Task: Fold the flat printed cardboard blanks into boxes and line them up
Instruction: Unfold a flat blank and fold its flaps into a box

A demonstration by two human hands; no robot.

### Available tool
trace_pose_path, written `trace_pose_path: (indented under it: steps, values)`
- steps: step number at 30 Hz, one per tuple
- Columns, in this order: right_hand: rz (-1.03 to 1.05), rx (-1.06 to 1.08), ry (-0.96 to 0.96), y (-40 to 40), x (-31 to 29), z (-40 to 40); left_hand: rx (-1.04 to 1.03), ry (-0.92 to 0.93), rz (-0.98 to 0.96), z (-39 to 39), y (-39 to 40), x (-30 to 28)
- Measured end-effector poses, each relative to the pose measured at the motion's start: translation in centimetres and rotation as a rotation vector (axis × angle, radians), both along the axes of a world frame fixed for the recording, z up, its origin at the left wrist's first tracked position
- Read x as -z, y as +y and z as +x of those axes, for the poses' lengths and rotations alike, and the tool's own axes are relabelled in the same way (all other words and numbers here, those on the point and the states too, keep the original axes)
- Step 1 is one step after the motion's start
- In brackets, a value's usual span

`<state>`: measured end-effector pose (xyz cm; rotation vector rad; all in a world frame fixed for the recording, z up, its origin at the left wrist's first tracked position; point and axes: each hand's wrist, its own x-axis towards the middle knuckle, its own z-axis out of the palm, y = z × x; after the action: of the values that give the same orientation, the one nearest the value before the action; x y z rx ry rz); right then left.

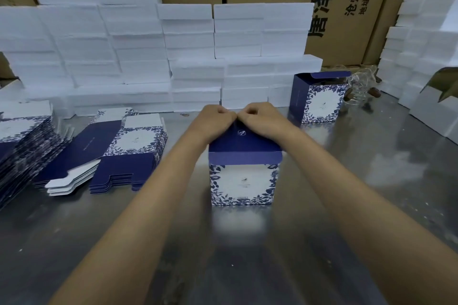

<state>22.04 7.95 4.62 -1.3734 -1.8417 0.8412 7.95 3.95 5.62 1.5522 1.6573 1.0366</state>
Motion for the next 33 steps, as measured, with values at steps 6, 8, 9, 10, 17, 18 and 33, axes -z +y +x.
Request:
trace_pose_path:
  steps: [6, 8, 9, 10, 17, 18, 33]
  values:
    - [0.044, -0.042, -0.044, 0.0, 0.5, 0.0, -0.027, -0.003, 0.045, 0.2, 0.3, 1.1]
    - [0.037, -0.049, -0.035, -0.1, 0.4, 0.0, -0.027, 0.006, 0.039, 0.3, 0.3, 1.0]
    - [0.024, -0.046, -0.024, -0.1, 0.4, -0.1, -0.032, 0.006, 0.034, 0.4, 0.3, 1.0]
    - [0.01, -0.038, -0.007, -0.2, 0.5, 0.0, -0.041, -0.001, 0.029, 0.3, 0.2, 1.1]
    - [0.08, 0.014, -0.132, -0.5, 0.4, 0.1, -0.12, 0.13, 0.015, 0.2, 0.3, 1.1]
    - [0.115, 0.033, -0.163, -0.6, 0.4, 0.0, -0.121, 0.132, 0.019, 0.2, 0.2, 1.2]
    - [0.066, -0.304, 0.254, -9.7, 3.7, 4.9, 0.277, -0.17, 0.271, -2.4, -6.7, 3.2]
